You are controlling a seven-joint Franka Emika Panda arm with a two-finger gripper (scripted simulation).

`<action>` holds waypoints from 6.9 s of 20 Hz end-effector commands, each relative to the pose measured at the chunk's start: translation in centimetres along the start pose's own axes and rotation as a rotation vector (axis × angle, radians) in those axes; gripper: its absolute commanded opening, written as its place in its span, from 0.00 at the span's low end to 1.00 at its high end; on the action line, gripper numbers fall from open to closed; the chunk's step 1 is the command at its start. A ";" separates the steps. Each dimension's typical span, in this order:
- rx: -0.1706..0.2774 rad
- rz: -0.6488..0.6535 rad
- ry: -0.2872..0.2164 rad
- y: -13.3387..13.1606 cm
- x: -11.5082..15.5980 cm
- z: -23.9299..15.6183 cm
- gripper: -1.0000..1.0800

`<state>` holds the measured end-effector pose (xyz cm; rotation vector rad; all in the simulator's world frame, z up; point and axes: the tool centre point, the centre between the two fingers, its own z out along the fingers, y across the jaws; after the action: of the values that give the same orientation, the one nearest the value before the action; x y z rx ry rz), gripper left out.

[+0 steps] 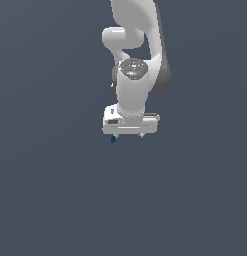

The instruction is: Pick up the object and move it to a goal position.

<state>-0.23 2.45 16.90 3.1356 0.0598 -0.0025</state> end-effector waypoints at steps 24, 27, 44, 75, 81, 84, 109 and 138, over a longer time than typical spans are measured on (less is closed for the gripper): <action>-0.019 0.124 -0.002 4.0 -1.7 1.1 0.96; -0.013 0.189 -0.002 4.4 -2.6 2.2 0.96; 0.006 0.578 0.000 7.3 -8.9 7.5 0.96; 0.006 0.594 0.000 7.3 -9.2 12.7 0.00; 0.006 0.594 0.000 7.2 -9.1 12.7 0.00; 0.006 0.594 0.000 6.6 -8.8 12.3 0.00; 0.004 0.595 0.001 -11.0 2.0 1.2 0.00; 0.006 0.595 0.000 -21.3 9.1 -5.2 0.00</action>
<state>7.97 24.04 21.95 3.0208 -0.8624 -0.0002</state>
